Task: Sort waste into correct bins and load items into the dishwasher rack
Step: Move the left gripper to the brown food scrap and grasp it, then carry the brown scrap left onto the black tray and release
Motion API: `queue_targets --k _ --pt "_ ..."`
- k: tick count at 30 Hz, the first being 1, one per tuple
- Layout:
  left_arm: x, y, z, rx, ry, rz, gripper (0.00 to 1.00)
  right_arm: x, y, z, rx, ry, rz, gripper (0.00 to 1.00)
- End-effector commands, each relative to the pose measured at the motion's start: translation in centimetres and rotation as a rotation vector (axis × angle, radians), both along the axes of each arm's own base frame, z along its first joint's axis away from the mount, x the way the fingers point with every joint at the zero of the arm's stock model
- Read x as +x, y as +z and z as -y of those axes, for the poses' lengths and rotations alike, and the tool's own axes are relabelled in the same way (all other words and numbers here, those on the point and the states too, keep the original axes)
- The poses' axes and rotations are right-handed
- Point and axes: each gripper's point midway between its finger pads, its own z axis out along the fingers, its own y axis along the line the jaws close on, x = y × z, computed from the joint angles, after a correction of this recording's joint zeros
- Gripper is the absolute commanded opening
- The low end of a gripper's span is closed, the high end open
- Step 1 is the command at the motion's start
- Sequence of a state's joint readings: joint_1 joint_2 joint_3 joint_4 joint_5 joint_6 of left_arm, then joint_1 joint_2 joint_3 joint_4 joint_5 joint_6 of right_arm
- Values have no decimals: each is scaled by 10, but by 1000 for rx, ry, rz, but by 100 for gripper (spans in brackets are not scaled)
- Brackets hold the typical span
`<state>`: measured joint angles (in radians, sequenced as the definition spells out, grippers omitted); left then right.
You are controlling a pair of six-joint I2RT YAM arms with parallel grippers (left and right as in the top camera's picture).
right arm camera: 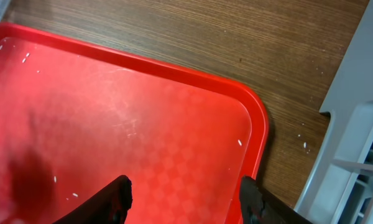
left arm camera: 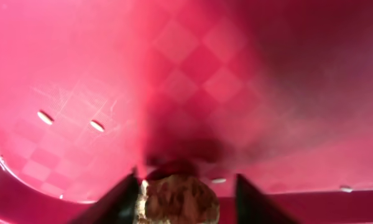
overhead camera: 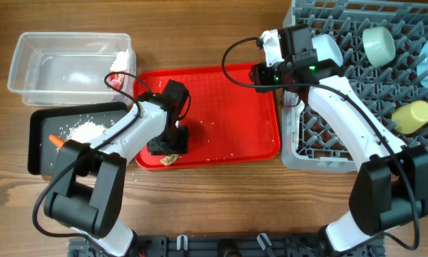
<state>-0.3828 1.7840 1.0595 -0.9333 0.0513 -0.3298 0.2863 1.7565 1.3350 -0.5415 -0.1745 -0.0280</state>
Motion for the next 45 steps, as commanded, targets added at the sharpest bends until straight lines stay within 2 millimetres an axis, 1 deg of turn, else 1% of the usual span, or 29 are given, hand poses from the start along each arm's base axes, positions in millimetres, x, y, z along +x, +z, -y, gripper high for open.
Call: queue_targets --k 1,3,6,9,10,15,20,23,25,27,29,31,34,37,40,43,45 --pt "-3 -2 1 1 -15 -15 40 6 -4 3 -15 -19 -1 58" --pt "-2 -2 1 -1 -15 -9 36 6 -4 3 -15 -19 0 58" --pt "0 -2 2 -4 -15 -1 20 6 -4 4 -16 -19 -1 58" --pt "4 -3 1 -5 -11 11 9 6 -4 4 -16 -18 -1 58" --pt "4 -3 1 -6 -8 13 4 6 -4 4 -16 -19 -1 59" --pt "12 1 -7 -12 31 33 4 5 -4 4 -16 -19 -2 59" --pt "36 23 -31 -14 116 119 4 5 -4 4 -16 -19 -2 58" --pt "49 46 -63 26 196 208 4 5 -4 4 -16 -19 -2 59" --pt "54 57 -82 53 245 254 4 5 -4 4 -16 -19 -2 59" --pt "58 70 -108 90 309 305 4 5 -4 4 -16 -18 -2 59" --pt "61 81 -133 122 378 349 4 6 -4 4 -16 -19 -1 59" --pt "64 87 -155 132 446 383 4 6 -4 4 -15 -19 -1 59" --pt "68 89 -186 145 542 421 4 6 -4 4 -16 -19 -1 59" --pt "72 87 -219 161 637 460 4 6 -4 4 -16 -19 -1 59" --pt "75 81 -245 172 735 496 7 6 -4 4 -16 -19 -1 59" --pt "75 73 -260 178 780 500 7 6 -4 4 -16 -19 -1 59" --pt "75 65 -268 184 799 487 9 6 -4 4 -16 -19 -1 59"
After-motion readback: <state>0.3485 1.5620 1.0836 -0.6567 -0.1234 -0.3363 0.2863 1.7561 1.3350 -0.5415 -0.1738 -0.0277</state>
